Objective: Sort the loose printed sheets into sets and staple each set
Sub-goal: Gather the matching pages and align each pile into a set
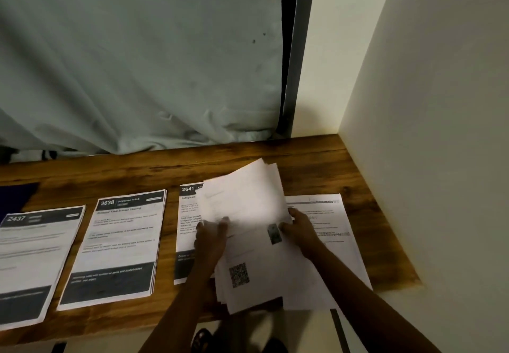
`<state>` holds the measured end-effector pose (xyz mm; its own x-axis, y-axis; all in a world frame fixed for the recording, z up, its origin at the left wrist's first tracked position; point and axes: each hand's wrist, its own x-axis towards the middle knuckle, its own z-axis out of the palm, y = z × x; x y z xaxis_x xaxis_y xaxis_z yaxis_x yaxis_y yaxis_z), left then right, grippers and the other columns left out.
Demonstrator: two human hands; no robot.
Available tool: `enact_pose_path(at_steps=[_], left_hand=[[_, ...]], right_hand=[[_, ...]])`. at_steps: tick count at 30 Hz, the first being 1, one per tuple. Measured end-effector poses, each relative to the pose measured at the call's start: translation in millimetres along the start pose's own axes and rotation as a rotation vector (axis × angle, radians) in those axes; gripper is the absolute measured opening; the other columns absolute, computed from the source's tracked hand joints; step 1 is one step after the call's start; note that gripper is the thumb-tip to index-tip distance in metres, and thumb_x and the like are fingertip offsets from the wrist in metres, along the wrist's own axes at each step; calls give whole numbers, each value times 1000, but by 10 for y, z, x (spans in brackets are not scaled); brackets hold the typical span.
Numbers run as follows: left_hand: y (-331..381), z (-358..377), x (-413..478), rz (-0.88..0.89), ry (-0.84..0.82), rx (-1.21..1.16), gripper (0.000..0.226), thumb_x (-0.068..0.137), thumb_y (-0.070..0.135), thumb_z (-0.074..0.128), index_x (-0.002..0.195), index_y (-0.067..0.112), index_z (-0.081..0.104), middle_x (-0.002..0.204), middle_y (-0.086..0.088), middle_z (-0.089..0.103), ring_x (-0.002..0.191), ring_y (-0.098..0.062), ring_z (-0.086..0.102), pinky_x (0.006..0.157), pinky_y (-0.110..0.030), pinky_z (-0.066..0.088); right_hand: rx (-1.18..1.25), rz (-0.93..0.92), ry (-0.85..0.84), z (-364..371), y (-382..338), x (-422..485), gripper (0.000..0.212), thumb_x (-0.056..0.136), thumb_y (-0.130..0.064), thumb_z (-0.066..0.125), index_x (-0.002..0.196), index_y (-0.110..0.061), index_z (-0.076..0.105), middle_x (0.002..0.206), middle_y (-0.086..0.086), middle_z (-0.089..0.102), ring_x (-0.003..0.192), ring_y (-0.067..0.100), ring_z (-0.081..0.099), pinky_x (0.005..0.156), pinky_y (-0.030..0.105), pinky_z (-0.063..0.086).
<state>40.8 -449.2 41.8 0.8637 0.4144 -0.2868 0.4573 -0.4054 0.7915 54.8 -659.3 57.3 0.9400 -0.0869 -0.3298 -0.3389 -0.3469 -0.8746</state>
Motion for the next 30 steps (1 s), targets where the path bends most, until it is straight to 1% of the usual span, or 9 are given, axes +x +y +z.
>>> enact_pose_path(at_steps=[4,8,12,14,16,20,23,28,30], left_hand=[[344,-25,119,27,-109,-351,61,86,51,60,130,11,47,123,-1,60,114,-24,57,98,-39,44],[852,17,120,161,-66,-492,26,94,25,56,114,11,50,110,-4,60,104,-24,58,83,-29,42],[1353,83,-2,407,36,-469,24,100,14,41,122,7,47,109,-4,58,95,-15,53,75,-19,41],[1471,125,-46,503,88,-448,24,101,13,39,122,3,47,105,-3,57,91,-14,54,64,-7,40],[1502,172,-65,562,80,-441,19,100,15,41,116,6,47,101,-5,59,84,-12,56,63,-5,41],[1404,264,-96,613,-17,-439,20,96,23,51,110,13,41,80,4,53,68,-3,53,64,-26,48],[1362,321,-143,639,-45,-441,29,94,22,54,118,18,37,98,15,56,86,7,58,71,-13,50],[1318,390,-140,622,-26,-427,32,94,21,53,122,19,37,96,15,55,84,9,57,68,-9,49],[1312,405,-127,591,-16,-418,31,96,18,51,123,15,36,94,11,54,83,4,57,66,-6,47]], right_hand=[[67,-81,28,-345,-197,102,37,89,-10,58,126,-9,53,119,12,61,104,29,59,90,44,51],[146,-230,125,-618,-409,142,28,91,-5,52,119,-8,54,111,11,62,95,24,62,77,36,55],[274,-355,256,-747,-569,131,22,92,-2,50,112,-10,54,99,3,63,88,15,63,64,21,54],[321,-375,297,-782,-558,153,23,92,-4,52,114,-12,54,101,3,64,90,16,64,66,21,53],[333,-385,331,-826,-497,180,26,90,-8,56,116,-12,55,107,5,64,97,21,62,74,28,53],[311,-381,330,-900,-369,156,32,89,-6,59,119,-16,52,111,5,61,103,23,60,79,34,53],[307,-387,323,-923,-291,159,34,89,-10,61,121,-18,52,114,9,62,104,25,62,82,45,55],[338,-365,324,-934,-222,183,24,92,-12,56,114,-21,55,112,11,63,101,25,63,82,46,56],[339,-371,313,-936,-214,200,20,94,-11,52,111,-19,56,108,7,65,98,23,64,78,39,57]])
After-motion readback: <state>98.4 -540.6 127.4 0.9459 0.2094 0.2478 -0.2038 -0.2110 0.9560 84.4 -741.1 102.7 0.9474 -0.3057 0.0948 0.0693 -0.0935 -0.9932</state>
